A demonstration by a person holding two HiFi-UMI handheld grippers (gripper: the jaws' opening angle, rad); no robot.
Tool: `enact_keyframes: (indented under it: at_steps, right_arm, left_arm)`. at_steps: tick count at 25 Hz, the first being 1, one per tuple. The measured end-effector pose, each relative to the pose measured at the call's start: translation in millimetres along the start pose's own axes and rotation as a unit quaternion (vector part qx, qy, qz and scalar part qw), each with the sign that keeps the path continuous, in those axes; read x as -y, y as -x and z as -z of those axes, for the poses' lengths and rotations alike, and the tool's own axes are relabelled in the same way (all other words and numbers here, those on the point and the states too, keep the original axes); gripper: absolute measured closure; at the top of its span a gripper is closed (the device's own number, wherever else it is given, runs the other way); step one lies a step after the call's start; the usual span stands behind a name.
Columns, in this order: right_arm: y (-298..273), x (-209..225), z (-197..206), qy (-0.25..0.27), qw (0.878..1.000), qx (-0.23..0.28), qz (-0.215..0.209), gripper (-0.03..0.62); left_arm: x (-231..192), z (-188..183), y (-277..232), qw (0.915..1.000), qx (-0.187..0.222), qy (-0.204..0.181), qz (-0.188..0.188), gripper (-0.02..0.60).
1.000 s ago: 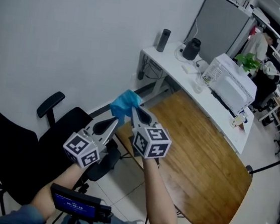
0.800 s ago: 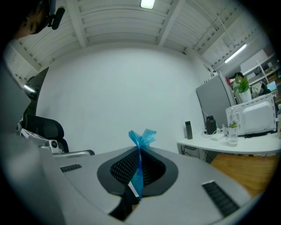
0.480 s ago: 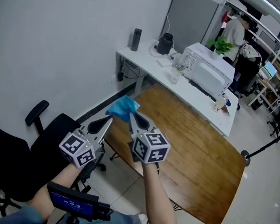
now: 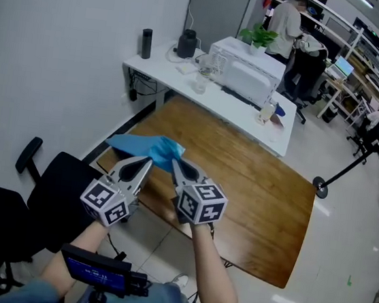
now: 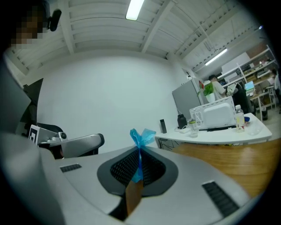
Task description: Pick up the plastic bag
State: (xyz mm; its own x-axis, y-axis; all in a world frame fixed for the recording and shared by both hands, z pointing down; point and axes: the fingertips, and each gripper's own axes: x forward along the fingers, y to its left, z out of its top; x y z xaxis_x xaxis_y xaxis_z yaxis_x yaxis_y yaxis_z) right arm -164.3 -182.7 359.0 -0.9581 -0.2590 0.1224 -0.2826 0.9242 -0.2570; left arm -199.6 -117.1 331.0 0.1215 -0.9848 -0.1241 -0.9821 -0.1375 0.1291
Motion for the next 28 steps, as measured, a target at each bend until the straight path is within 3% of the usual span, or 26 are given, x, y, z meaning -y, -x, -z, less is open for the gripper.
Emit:
enact_keyframes:
  at_steps: [17, 28]
  right_arm:
    - [131, 83, 34, -0.059, 0.997, -0.010, 0.044, 0.592]
    - [210, 137, 59, -0.083, 0.992, -0.029, 0.091, 0.592]
  left_arm:
    - [119, 34, -71, 0.9971, -0.025, -0.004, 0.072, 0.575]
    - [186, 70, -108, 0.9910, -0.058, -0.004, 0.120, 0.575]
